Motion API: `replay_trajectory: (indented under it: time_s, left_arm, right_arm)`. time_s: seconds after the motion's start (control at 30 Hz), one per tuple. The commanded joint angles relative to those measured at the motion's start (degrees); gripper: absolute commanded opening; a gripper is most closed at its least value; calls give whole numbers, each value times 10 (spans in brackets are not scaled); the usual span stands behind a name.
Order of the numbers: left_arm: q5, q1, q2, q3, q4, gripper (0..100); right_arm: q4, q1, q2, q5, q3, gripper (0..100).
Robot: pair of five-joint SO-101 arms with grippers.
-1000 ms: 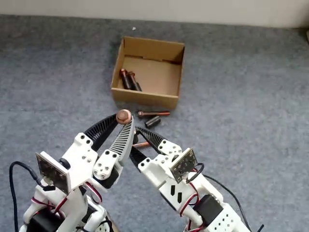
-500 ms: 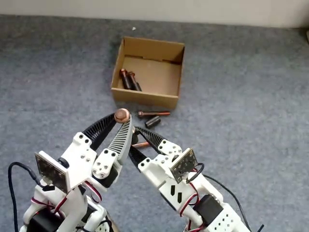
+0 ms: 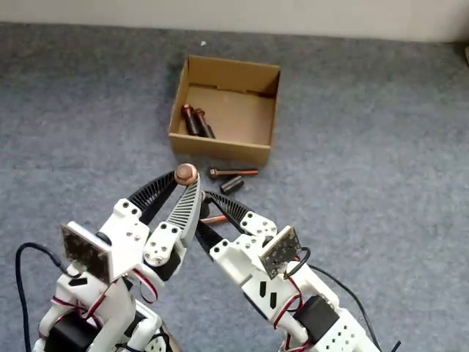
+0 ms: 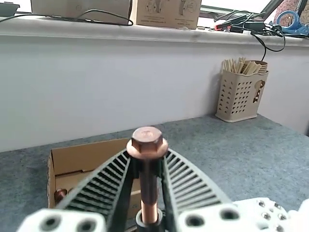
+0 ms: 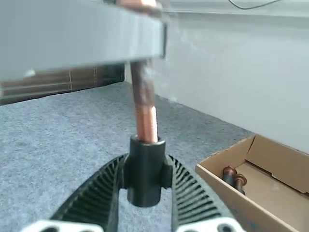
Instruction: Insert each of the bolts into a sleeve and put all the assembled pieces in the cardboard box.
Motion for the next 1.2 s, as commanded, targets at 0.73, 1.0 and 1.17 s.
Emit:
replay_trajectory:
  time_s: [0.73, 1.0, 1.17]
  left_arm:
    - [-26, -114, -1, 12, 58, 215]
    - [-25, -217, -1, 38, 63, 210]
    - [-25, -269, 0, 88, 30, 114]
  right_arm:
    - [-16, 10, -11, 6, 58, 4]
    - [5, 95, 6, 4, 8, 4]
    - [32, 95, 132, 4, -120, 4]
